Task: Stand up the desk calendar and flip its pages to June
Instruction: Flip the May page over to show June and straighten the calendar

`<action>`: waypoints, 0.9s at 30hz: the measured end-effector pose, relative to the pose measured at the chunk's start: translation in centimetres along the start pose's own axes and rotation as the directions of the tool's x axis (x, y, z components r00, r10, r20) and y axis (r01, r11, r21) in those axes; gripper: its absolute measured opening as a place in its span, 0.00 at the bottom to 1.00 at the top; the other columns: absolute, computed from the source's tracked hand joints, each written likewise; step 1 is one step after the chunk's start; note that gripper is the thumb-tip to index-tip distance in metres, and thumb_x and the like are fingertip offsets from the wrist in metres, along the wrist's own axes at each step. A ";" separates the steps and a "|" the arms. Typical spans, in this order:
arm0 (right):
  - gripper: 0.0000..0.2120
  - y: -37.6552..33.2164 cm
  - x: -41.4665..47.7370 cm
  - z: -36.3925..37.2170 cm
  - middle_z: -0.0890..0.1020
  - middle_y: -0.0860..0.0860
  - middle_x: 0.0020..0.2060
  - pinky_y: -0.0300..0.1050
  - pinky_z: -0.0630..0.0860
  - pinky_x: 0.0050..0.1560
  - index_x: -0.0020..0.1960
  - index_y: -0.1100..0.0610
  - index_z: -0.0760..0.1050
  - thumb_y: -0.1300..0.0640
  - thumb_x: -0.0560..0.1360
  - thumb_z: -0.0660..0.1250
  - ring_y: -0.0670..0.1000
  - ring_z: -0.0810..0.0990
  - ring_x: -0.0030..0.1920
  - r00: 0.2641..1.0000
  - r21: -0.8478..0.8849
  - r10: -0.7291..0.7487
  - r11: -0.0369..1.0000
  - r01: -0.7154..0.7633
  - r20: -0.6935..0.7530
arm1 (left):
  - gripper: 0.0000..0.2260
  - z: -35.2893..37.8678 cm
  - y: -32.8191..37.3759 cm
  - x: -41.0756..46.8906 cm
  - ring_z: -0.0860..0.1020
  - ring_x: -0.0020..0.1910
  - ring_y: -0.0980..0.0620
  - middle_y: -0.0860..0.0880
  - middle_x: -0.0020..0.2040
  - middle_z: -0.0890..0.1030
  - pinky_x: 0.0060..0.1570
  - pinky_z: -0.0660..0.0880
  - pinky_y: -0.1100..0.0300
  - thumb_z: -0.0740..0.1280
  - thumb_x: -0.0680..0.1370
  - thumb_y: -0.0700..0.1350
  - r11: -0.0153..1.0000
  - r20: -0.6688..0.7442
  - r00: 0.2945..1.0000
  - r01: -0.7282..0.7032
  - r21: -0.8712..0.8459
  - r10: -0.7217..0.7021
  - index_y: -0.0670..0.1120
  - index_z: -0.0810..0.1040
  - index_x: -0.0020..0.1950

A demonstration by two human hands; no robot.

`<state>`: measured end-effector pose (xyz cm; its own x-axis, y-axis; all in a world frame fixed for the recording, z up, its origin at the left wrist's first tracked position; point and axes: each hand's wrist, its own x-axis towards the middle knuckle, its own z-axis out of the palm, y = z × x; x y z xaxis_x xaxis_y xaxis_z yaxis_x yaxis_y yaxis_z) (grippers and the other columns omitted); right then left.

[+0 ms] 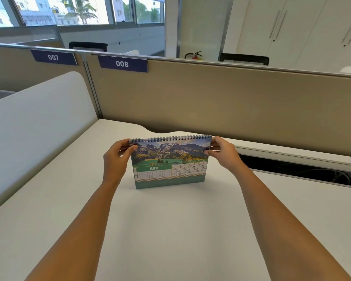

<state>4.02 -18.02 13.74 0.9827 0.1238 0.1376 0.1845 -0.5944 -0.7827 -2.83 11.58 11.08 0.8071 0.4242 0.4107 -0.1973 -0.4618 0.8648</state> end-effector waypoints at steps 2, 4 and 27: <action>0.13 0.2 -0.1 0.1 0.81 0.58 0.54 0.46 0.75 0.50 0.56 0.62 0.73 0.61 0.73 0.69 0.55 0.78 0.51 1.000 0.005 0.011 1.000 -0.011 -0.011 | 0.15 0.0 -0.2 -0.1 0.76 0.52 0.48 0.40 0.57 0.80 0.49 0.76 0.55 0.66 0.76 0.42 1.000 0.001 1.000 -0.007 0.007 0.007 0.39 0.75 0.60; 0.12 0.2 -0.1 0.2 0.81 0.58 0.53 0.47 0.75 0.51 0.55 0.62 0.74 0.61 0.73 0.69 0.54 0.78 0.49 1.000 0.000 0.012 1.000 -0.012 -0.020 | 0.15 0.1 -0.3 -0.2 0.76 0.53 0.49 0.40 0.58 0.79 0.49 0.75 0.56 0.65 0.76 0.42 1.000 0.000 1.000 -0.011 0.014 0.011 0.39 0.74 0.61; 0.15 0.9 -3.1 0.9 0.79 0.56 0.60 0.47 0.74 0.55 0.64 0.58 0.71 0.60 0.77 0.62 0.55 0.78 0.57 0.998 -0.036 0.065 0.997 -0.065 -0.012 | 0.19 1.0 -0.2 -1.7 0.71 0.60 0.52 0.44 0.67 0.72 0.46 0.73 0.69 0.56 0.80 0.49 0.983 0.051 0.995 -0.095 0.154 0.088 0.47 0.64 0.71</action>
<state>1.13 -18.19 12.08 0.9927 0.0755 0.0941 0.1206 -0.6294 -0.7677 -3.57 10.17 9.92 0.8138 0.3419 0.4700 -0.1847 -0.6146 0.7669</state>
